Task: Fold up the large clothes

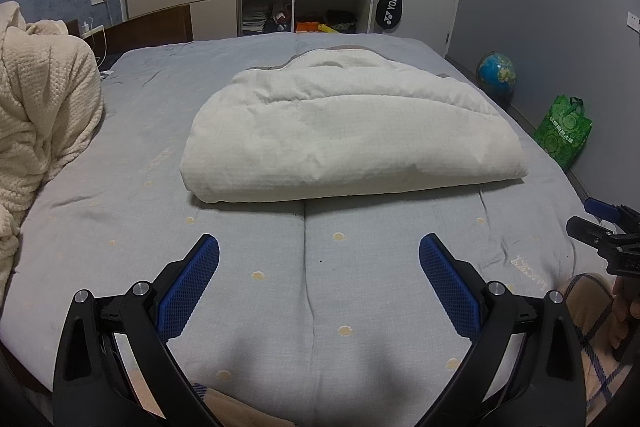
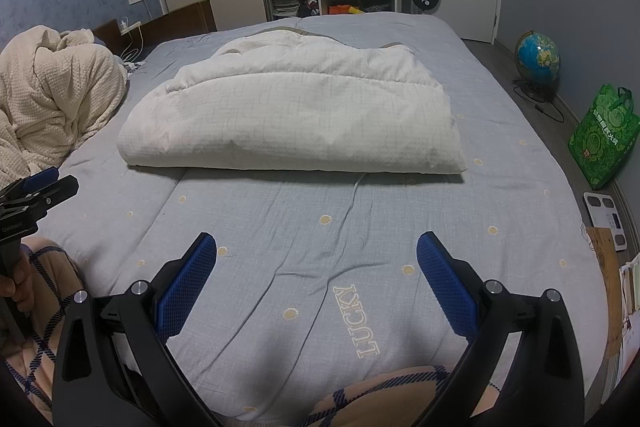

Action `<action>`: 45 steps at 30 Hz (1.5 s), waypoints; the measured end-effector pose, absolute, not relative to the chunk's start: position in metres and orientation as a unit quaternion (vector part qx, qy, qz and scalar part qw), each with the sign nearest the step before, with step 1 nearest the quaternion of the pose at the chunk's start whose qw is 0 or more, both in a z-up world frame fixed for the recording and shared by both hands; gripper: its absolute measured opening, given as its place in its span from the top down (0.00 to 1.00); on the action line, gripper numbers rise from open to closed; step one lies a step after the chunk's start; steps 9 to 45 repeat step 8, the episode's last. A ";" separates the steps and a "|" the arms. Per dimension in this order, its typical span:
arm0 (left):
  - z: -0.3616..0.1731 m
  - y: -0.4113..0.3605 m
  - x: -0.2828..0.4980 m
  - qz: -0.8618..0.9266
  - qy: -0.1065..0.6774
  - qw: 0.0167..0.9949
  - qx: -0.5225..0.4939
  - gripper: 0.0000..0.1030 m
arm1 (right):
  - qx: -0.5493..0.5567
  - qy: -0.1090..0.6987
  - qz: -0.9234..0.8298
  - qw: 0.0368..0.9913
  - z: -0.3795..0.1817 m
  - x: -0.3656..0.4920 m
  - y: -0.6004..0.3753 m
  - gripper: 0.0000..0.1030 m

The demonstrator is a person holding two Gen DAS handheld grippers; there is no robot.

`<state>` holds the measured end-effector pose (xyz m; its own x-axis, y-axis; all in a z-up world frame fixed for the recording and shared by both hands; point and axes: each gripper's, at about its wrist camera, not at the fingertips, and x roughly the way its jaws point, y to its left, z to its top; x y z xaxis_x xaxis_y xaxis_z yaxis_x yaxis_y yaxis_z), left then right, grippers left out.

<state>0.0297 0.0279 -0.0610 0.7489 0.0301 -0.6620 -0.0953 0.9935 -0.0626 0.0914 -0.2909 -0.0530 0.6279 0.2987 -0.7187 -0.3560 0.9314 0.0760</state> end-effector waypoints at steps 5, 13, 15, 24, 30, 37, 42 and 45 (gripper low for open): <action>-0.061 0.028 0.031 0.037 0.358 0.932 -0.046 0.06 | -0.036 0.392 0.181 0.901 -0.053 0.091 -0.291 0.07; -0.062 0.028 0.032 0.036 0.358 0.932 -0.046 0.06 | -0.037 0.391 0.182 0.901 -0.053 0.092 -0.291 0.07; -0.062 0.028 0.032 0.036 0.358 0.932 -0.046 0.06 | -0.037 0.391 0.182 0.901 -0.053 0.092 -0.291 0.07; -0.062 0.028 0.032 0.036 0.358 0.932 -0.046 0.06 | -0.037 0.391 0.182 0.901 -0.053 0.092 -0.291 0.07; -0.062 0.028 0.032 0.036 0.358 0.932 -0.046 0.06 | -0.037 0.391 0.182 0.901 -0.053 0.092 -0.291 0.07; -0.062 0.028 0.032 0.036 0.358 0.932 -0.046 0.06 | -0.037 0.391 0.182 0.901 -0.053 0.092 -0.291 0.07; -0.062 0.028 0.032 0.036 0.358 0.932 -0.046 0.06 | -0.037 0.391 0.182 0.901 -0.053 0.092 -0.291 0.07; -0.062 0.028 0.032 0.036 0.358 0.932 -0.046 0.06 | -0.037 0.391 0.182 0.901 -0.053 0.092 -0.291 0.07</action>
